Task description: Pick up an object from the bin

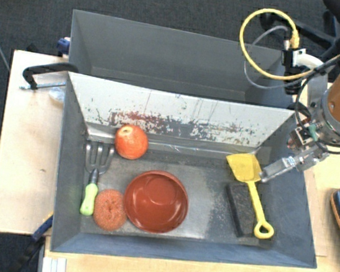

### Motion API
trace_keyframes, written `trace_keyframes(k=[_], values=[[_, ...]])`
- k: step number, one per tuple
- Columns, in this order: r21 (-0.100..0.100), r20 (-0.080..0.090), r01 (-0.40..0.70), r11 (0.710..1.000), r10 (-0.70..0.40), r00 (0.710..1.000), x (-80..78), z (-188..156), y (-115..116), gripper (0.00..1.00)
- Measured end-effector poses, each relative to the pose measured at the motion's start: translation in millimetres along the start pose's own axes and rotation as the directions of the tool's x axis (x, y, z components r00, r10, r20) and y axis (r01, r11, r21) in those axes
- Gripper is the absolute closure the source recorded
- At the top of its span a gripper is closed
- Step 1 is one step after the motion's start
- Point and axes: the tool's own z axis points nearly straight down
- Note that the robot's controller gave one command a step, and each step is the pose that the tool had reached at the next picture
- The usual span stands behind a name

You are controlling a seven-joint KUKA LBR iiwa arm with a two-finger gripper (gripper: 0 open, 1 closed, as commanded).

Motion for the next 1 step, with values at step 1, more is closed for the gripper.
trace_keyframes(k=[1], values=[[-0.006,0.007,0.213,0.977,-0.213,0.977,-38.6,171.8,30.0,0.0]])
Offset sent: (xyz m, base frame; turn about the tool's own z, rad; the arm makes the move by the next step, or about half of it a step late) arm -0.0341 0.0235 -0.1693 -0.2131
